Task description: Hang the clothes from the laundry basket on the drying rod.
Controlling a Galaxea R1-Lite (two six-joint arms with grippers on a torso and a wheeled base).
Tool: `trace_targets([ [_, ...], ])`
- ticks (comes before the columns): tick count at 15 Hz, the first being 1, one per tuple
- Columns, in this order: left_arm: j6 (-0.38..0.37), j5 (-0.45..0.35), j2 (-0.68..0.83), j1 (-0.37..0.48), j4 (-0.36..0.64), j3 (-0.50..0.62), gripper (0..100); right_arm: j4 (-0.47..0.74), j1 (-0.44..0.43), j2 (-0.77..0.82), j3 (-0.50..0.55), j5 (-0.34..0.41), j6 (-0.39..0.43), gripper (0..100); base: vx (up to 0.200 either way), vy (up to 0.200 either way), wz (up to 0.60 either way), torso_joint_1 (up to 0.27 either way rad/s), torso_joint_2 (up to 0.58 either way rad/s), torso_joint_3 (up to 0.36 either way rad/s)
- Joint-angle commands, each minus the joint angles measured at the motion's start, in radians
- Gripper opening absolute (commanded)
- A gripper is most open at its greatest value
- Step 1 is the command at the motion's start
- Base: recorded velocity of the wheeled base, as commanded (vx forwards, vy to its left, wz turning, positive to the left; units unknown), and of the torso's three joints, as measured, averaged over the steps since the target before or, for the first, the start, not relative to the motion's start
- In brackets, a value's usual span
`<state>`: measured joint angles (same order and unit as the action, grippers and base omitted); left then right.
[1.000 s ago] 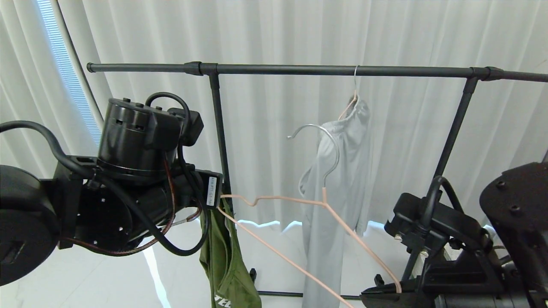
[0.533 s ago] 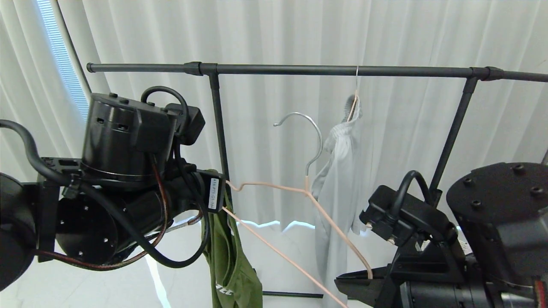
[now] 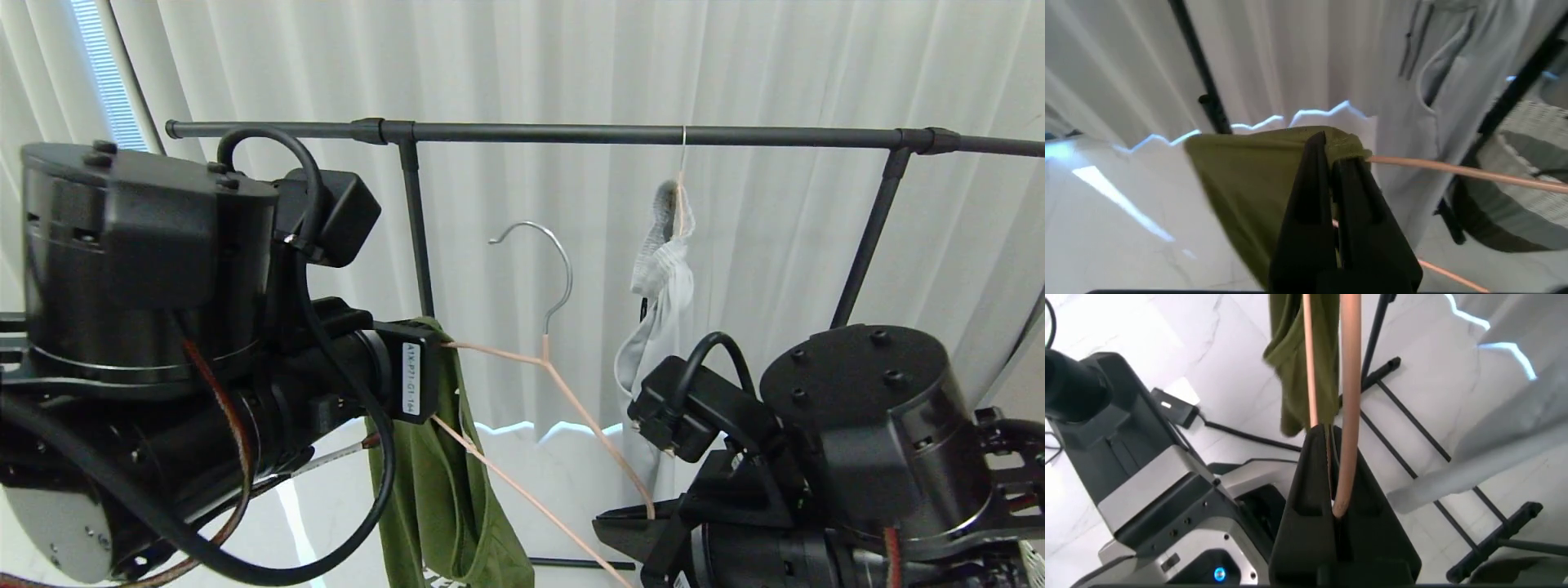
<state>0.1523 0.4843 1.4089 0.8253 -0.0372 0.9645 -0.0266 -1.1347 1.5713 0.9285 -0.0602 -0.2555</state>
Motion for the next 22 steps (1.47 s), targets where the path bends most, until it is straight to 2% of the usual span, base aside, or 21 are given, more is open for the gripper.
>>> trace_targets([
  [1,0.003,-0.003,-0.025,0.044,-0.001,0.007,0,-0.01,0.0,0.038,0.001,0.0,-0.002,0,0.0,0.0,0.0,0.0,0.0,0.0],
  [8,0.036,-0.021,-0.033,0.146,-0.003,0.02,0,-0.072,-0.014,0.078,0.003,0.0,-0.054,0,0.0,0.0,0.0,0.0,0.0,0.0],
  [13,0.042,-0.038,-0.039,0.149,-0.006,0.025,0,-0.134,-0.019,0.095,0.0,-0.001,-0.073,0,0.0,0.0,0.0,0.0,0.0,0.0],
  [14,0.064,-0.038,-0.039,0.149,-0.006,0.023,0,-0.147,-0.019,0.088,0.0,-0.004,-0.073,0,0.0,0.0,0.0,0.0,0.0,0.0],
  [21,0.072,-0.033,-0.056,0.1,-0.012,-0.009,0,-0.262,-0.02,0.078,-0.01,-0.142,-0.116,0,0.0,0.0,0.0,0.0,0.0,0.0],
  [22,0.07,-0.033,-0.047,0.1,-0.061,-0.024,0,-0.322,-0.023,0.076,-0.022,-0.15,-0.113,0,0.0,0.0,0.0,0.0,0.0,0.0],
])
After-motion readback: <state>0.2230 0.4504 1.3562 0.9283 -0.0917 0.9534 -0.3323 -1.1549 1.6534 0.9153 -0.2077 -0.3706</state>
